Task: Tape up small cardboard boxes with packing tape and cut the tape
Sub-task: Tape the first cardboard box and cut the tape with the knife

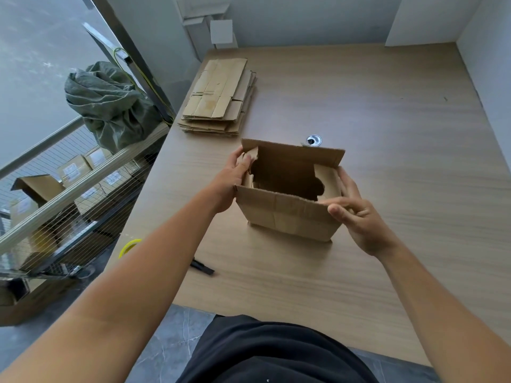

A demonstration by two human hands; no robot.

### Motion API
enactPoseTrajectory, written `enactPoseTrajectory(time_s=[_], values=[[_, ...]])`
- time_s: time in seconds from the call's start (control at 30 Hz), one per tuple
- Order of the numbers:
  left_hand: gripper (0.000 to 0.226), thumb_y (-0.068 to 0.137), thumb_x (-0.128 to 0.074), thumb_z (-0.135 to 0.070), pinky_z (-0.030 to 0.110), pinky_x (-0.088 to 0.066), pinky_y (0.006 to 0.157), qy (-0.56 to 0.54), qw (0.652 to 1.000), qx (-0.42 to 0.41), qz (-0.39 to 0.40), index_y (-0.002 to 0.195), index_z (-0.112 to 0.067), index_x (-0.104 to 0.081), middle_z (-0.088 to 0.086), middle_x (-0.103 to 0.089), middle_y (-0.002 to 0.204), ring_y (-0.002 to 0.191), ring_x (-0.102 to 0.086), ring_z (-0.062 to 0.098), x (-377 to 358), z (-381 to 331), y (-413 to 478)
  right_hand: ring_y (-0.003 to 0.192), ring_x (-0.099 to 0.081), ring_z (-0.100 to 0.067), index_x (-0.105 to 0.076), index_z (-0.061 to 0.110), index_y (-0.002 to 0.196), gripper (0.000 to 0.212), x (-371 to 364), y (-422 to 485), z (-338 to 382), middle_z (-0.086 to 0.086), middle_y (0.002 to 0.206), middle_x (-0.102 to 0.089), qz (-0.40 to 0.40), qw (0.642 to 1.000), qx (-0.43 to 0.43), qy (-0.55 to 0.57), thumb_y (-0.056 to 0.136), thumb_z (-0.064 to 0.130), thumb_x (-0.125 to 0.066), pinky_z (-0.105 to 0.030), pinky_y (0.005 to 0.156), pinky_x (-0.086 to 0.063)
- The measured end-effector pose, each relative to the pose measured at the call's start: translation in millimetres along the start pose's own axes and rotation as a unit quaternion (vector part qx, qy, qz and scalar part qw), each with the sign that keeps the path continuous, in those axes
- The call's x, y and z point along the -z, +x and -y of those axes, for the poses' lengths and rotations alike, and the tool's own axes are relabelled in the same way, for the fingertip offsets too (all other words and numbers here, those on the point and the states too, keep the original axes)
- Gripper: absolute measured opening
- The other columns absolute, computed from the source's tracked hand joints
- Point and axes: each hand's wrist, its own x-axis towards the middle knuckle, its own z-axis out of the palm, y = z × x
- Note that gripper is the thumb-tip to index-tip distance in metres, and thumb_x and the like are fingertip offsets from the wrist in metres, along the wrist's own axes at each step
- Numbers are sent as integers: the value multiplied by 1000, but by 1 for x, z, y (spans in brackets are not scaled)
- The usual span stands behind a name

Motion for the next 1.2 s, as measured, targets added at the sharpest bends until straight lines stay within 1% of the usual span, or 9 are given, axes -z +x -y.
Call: enactPoseTrajectory(time_s=[0.2,0.33,0.47,0.57,0.67,0.8,0.97,1.1,1.2], values=[[31,98,-61,-4,29,-57,77,5,999,-42,4,122,-20,-49,13,-57,125,97,-65,19,1,25,-9,150,-25,-7,-45,29,138,46,-26,0,-9,7,155,-32,-151,985,25,-85,96,41,-60,-43,123,-26],[42,91,-53,20,23,-58,65,5,999,-22,-27,114,-15,-49,4,-60,95,77,-68,6,-2,34,-15,134,-48,-7,-65,38,104,16,-44,-3,-17,19,137,-52,-194,976,19,-97,97,50,-57,-33,108,-40],[32,96,-46,10,35,-57,81,-186,982,9,-14,103,-18,-62,7,-65,104,101,-62,27,14,42,-25,122,-58,-10,-63,52,102,8,-48,2,-20,10,133,-60,-237,964,6,-118,98,46,-60,-30,103,-45],[26,85,-54,-20,35,-44,90,-261,965,-12,36,104,-16,-71,2,-62,127,119,-51,24,31,52,-32,122,-54,-19,-54,35,117,20,-55,14,-33,7,124,-57,-266,954,-8,-137,99,30,-62,-34,106,-43],[25,94,-60,-39,33,-41,108,-119,992,-12,33,101,-16,-67,-4,-48,150,135,-46,16,26,69,-39,130,-46,-21,-39,20,141,49,-69,10,-51,-1,140,-45,-256,954,-86,-133,98,18,-63,-43,111,-40],[18,97,-64,-17,39,-40,109,146,988,-43,-17,109,-22,-51,-2,-38,148,134,-43,20,17,102,-43,134,-36,-16,-21,30,153,68,-77,-6,-66,8,143,-31,-243,954,-69,-163,100,21,-62,-39,118,-30],[43,98,-61,-27,32,-39,106,281,945,-128,-108,138,-27,-46,2,-40,142,121,-40,7,5,111,-43,133,-33,-23,-57,27,137,40,-77,-8,-69,-1,141,-26,-201,925,-105,-305,102,45,-51,-51,108,-41],[41,100,-57,-31,25,-36,99,327,931,-141,-85,139,-25,-48,5,-38,141,116,-46,14,4,104,-26,151,-17,-35,-51,13,136,43,-83,14,-63,-12,161,-27,-103,836,-25,-538,103,40,-48,-52,122,-14],[41,100,-58,-29,25,-37,95,340,927,-143,-69,139,-25,-48,7,-38,140,115,-49,18,11,95,-12,156,1,-24,-17,29,160,62,-98,37,-57,-4,169,-9,9,795,-65,-603,104,55,-25,-49,124,6]])
